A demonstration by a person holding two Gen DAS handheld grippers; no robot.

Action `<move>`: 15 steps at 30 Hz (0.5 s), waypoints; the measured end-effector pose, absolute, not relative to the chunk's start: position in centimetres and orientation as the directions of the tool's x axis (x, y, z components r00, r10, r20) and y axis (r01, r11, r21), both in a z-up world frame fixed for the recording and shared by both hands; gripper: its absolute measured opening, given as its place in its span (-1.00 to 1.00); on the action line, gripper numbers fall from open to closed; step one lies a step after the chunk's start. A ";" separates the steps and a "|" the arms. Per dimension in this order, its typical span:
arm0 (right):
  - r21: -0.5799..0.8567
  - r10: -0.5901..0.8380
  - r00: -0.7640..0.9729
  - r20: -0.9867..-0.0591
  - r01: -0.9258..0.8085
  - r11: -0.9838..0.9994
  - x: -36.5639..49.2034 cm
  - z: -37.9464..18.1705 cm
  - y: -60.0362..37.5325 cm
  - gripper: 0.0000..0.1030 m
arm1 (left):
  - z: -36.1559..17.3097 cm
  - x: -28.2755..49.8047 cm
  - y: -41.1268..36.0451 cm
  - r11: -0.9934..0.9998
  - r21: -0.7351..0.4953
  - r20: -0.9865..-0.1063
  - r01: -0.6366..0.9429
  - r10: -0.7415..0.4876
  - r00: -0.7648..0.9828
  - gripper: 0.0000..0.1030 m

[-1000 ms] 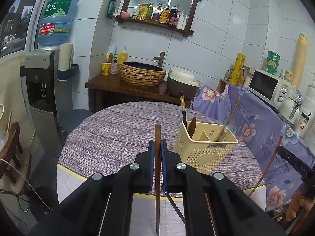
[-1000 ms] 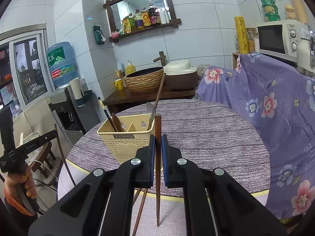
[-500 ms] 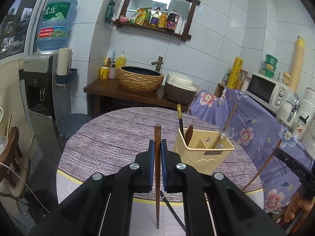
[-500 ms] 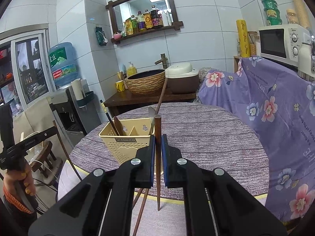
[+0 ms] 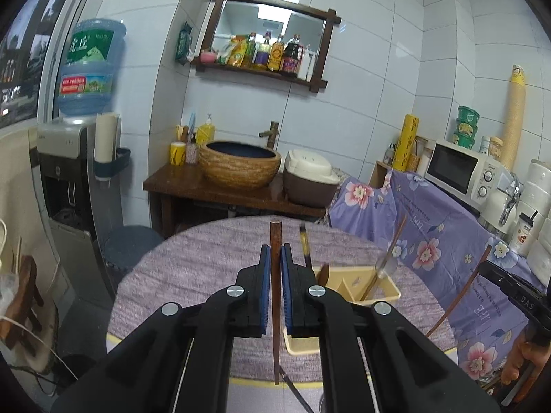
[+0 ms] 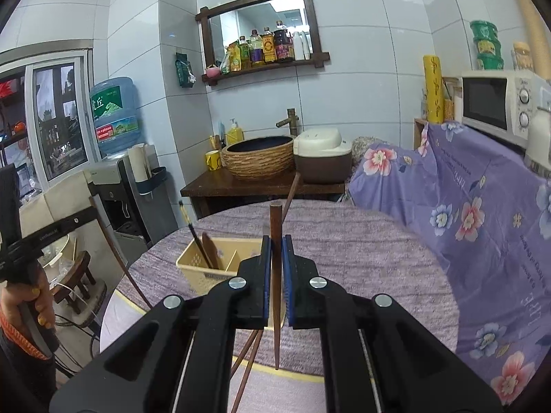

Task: Organize utensils
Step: 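Lower both chopsticks into the holder and open both tools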

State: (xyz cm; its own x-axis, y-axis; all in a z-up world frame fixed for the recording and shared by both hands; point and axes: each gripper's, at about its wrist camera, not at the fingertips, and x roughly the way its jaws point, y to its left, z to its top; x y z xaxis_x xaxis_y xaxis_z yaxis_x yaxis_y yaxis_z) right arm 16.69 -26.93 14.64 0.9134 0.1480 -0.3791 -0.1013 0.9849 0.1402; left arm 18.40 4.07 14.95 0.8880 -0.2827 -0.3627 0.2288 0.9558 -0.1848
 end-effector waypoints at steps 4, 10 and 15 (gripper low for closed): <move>0.113 0.137 0.937 -0.321 -0.106 0.988 17.7 19.0 -26.8 -0.86 | 19.4 19.0 3.7 0.953 -0.179 -0.299 0.246 -0.291 0.909 -0.85; 0.118 0.144 0.971 -0.189 -0.123 0.985 18.8 25.8 -25.8 -0.86 | 24.6 20.2 1.8 0.935 -0.209 -0.217 0.285 -0.329 0.919 -0.85; 0.138 0.144 0.974 -0.176 -0.121 0.983 20.9 26.0 -24.2 -0.86 | 24.3 21.7 -1.0 0.934 -0.210 -0.213 0.291 -0.334 0.918 -0.85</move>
State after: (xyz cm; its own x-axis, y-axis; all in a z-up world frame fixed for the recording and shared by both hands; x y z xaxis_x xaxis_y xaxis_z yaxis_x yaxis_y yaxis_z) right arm 20.94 -24.16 25.97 0.9737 0.1444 -0.1763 -0.1207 0.9830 0.1384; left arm 21.69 -1.01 24.31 0.9183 -0.3338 -0.2128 0.2906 0.9335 -0.2100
